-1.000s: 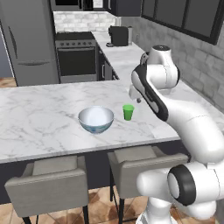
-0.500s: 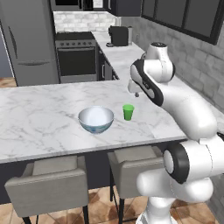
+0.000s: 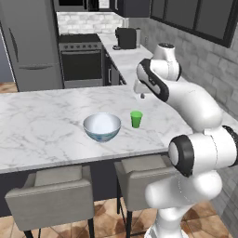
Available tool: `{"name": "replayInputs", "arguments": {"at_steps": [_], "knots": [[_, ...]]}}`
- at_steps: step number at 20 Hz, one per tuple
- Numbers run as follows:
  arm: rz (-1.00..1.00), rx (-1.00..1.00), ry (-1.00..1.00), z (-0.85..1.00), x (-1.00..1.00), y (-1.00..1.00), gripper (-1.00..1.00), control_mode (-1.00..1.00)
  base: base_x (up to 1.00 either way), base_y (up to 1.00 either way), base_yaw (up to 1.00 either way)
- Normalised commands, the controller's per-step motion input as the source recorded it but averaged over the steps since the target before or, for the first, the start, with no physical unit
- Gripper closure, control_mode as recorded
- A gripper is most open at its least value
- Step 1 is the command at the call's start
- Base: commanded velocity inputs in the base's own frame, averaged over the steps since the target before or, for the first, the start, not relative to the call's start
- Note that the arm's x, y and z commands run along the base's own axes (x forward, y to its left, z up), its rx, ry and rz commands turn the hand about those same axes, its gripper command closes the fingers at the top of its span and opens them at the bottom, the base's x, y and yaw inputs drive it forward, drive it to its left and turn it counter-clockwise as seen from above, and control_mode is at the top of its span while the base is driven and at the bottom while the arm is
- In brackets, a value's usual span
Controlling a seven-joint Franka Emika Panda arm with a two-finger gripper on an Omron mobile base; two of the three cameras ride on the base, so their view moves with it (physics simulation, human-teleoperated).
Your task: Place the cup inside the bowl on the dining table and move the bowl to any counter.
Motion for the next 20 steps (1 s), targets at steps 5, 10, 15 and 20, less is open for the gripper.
{"name": "replayInputs", "arguments": {"at_steps": [5, 10, 15, 20], "knots": [[0.00, 0.00, 0.00, -0.07, 0.37, -0.04, -1.00, -1.00, 0.00, 0.00, 0.00], [0.00, 0.00, 0.00, -0.25, 0.40, -0.13, -1.00, -1.00, 0.00, 0.00, 0.00], [0.00, 0.00, 0.00, -0.26, 0.49, -0.16, -1.00, -1.00, 0.00, 0.00, 0.00], [0.00, 0.00, 0.00, -0.22, 0.53, -0.10, -1.00, -1.00, 0.00, 0.00, 0.00]]}}
